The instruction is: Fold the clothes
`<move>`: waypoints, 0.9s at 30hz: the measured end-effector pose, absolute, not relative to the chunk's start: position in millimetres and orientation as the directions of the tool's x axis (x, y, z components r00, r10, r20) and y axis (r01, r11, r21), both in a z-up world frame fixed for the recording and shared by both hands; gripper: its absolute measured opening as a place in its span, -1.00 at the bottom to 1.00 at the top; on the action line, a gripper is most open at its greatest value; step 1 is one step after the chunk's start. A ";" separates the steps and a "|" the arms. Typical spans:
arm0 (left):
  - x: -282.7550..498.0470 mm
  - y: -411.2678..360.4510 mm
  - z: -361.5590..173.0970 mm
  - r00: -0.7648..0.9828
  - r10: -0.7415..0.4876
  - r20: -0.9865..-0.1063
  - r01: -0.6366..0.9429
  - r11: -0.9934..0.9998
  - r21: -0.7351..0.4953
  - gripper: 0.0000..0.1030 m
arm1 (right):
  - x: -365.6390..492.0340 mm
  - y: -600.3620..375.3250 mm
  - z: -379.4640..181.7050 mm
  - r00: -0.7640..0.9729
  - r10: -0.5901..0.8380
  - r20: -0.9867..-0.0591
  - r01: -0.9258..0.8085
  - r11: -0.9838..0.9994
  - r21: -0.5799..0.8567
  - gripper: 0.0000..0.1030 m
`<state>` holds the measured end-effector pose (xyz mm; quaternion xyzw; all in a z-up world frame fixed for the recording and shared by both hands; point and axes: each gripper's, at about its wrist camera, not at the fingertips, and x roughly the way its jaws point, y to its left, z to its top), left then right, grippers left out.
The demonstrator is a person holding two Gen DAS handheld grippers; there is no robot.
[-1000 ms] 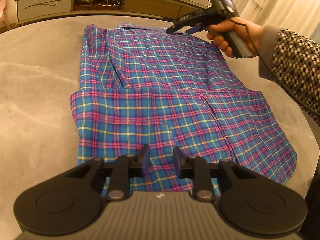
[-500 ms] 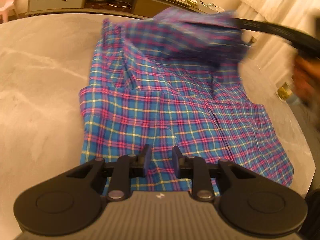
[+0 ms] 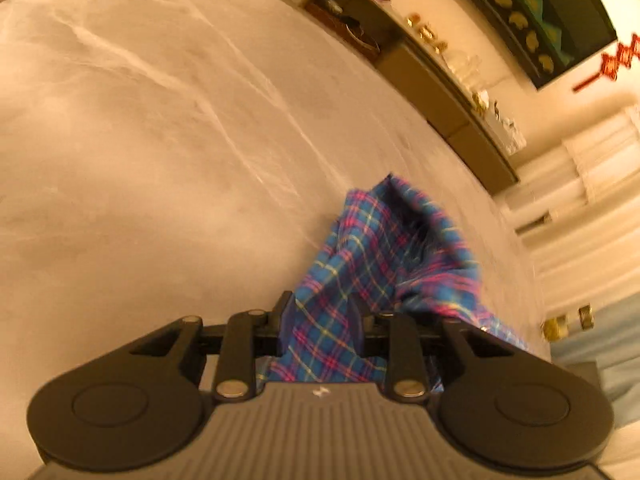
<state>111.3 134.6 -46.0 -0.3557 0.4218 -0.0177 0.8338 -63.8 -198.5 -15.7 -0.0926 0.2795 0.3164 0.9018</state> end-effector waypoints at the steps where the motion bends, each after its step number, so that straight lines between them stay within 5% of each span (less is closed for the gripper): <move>1: 110.2 136.0 -43.9 0.653 -0.342 -0.676 -0.255 0.741 -0.621 -0.41 | -64.0 -200.9 -11.9 0.641 0.537 -0.549 -0.619 0.784 0.045 -0.70; 5: 100.7 132.9 -34.0 0.671 -0.360 -0.648 -0.178 0.770 -0.613 -0.33 | -60.9 -199.4 -2.8 0.677 0.536 -0.505 -0.586 0.807 0.071 -0.07; 7: 96.6 117.5 -27.6 0.659 -0.338 -0.671 -0.099 0.846 -0.523 -0.33 | -61.6 -182.6 -2.0 0.674 0.539 -0.505 -0.609 0.792 0.032 0.08; 12: 70.7 65.6 -36.6 0.639 -0.279 -0.717 0.173 0.960 -0.219 -0.31 | -57.3 -130.0 -24.1 0.650 0.479 -0.590 -0.654 0.748 -0.113 0.09; 16: 49.9 24.1 -43.8 0.637 -0.220 -0.739 0.377 0.925 0.050 -0.30 | -37.2 -110.6 -52.8 0.641 0.372 -0.671 -0.620 0.766 -0.168 0.04; 19: 35.2 -5.5 -49.8 0.644 -0.173 -0.745 0.501 0.832 0.240 -0.27 | -36.7 -106.8 -58.2 0.629 0.365 -0.687 -0.620 0.769 -0.159 -0.35; 20: 34.6 -7.5 -54.8 0.646 -0.157 -0.747 0.508 0.819 0.267 -0.27 | -36.8 -106.0 -56.8 0.629 0.364 -0.686 -0.619 0.769 -0.159 -0.60; 27: 38.3 -10.9 -65.9 0.650 -0.155 -0.743 0.510 0.815 0.275 -0.29 | -50.1 -111.2 -29.9 0.631 0.419 -0.653 -0.607 0.791 -0.079 -0.86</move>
